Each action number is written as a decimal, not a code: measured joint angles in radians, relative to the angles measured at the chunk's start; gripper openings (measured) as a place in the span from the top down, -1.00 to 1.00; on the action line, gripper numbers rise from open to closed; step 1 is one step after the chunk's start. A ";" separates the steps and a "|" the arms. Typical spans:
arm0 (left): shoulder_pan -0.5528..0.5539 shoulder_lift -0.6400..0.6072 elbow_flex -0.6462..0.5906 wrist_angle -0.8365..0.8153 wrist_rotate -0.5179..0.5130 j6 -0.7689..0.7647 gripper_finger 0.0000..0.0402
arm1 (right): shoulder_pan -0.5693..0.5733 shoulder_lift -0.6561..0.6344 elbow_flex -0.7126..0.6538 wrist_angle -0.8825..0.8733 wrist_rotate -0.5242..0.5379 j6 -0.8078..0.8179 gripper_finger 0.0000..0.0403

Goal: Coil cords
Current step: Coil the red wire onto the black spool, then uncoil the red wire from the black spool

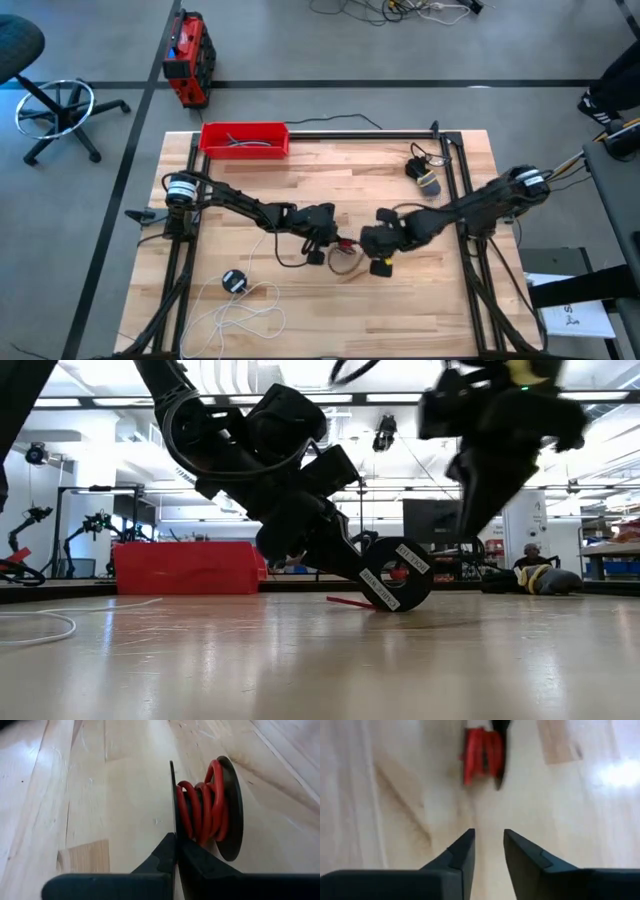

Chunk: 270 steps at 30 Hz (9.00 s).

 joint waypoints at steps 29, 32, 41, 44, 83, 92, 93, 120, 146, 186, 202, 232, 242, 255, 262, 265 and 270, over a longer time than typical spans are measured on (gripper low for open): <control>-0.011 0.001 -0.003 0.040 -0.042 0.424 1.00 | 0.079 0.153 -0.352 0.790 0.252 -0.148 0.51; -0.012 0.001 -0.004 0.040 -0.065 0.443 1.00 | 0.079 0.153 -0.352 0.797 0.221 -0.133 0.58; -0.014 0.001 -0.005 0.048 -0.071 0.429 1.00 | 0.065 0.170 -0.352 0.818 0.288 -0.077 0.76; -0.014 0.001 -0.006 0.061 -0.061 0.361 1.00 | 0.065 0.171 -0.352 0.821 0.295 -0.076 0.77; -0.015 -0.077 -0.006 0.080 0.131 -0.135 1.00 | 0.124 0.097 -0.262 0.754 0.209 -0.028 0.54; -0.014 -0.089 -0.003 0.113 0.180 -0.214 1.00 | 0.157 0.000 -0.245 0.661 0.265 -0.031 0.55; -0.015 -0.089 -0.003 0.117 0.180 -0.219 1.00 | 0.161 -0.017 -0.245 0.653 0.273 -0.032 0.56; -0.014 -0.089 -0.005 0.101 0.173 -0.254 1.00 | 0.191 -0.175 -0.222 0.464 0.199 0.098 0.45; 0.080 -0.151 -0.005 0.020 -0.029 -0.217 1.00 | 0.077 -0.132 0.070 0.182 0.367 0.045 0.98; 0.205 -0.444 -0.149 0.007 -0.417 -0.010 1.00 | 0.046 -0.159 0.420 -0.028 0.659 -0.243 0.99; 0.217 -0.493 -0.152 0.164 -0.700 -0.085 1.00 | 0.034 0.020 0.407 0.144 0.458 -0.364 0.99; 0.215 -1.213 -0.413 0.081 -0.096 0.051 1.00 | 0.019 0.009 0.412 -0.016 0.489 -0.087 0.12; 0.214 -1.176 -0.384 -0.017 -0.067 0.029 1.00 | 0.018 0.008 0.461 0.466 0.541 -0.541 -0.14; 0.210 -1.170 -0.370 0.027 0.010 -0.072 1.00 | -0.025 0.108 0.460 0.588 0.538 -0.534 -0.10; 0.199 -1.147 -0.369 0.068 0.056 -0.095 1.00 | -0.074 0.212 0.460 0.829 0.530 -0.571 -0.06; 0.200 -1.144 -0.366 0.094 0.088 -0.112 1.00 | -0.100 0.237 0.459 0.903 0.503 -0.579 -0.04; 0.197 -1.142 -0.365 0.117 0.117 -0.116 1.00 | -0.135 0.250 0.460 0.944 0.375 -0.566 0.05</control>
